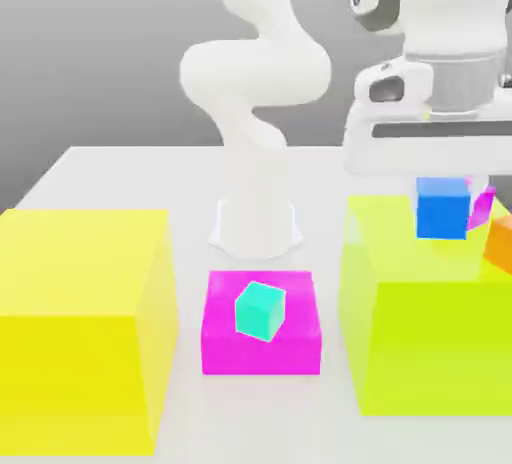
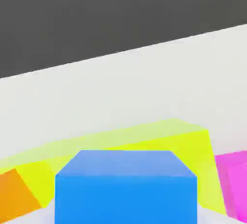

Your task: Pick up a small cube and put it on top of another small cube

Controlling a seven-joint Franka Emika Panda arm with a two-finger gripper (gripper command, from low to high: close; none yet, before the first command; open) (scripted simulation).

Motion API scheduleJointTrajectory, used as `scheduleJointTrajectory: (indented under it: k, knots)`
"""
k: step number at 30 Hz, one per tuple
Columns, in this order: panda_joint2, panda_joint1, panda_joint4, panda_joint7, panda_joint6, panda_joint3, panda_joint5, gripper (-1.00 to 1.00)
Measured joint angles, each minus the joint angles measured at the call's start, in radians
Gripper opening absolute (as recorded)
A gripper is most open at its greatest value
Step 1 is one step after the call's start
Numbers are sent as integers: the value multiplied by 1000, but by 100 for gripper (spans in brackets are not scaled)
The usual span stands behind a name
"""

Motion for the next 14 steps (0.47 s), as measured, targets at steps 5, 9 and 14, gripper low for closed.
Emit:
scheduleJointTrajectory:
  k: [5,9,14]
  knots:
    - [-118,106,-14,-59,-143,57,6,-100]
    - [-68,109,-106,-65,-12,96,8,100]
    - [-68,109,-106,-65,-12,96,8,100]
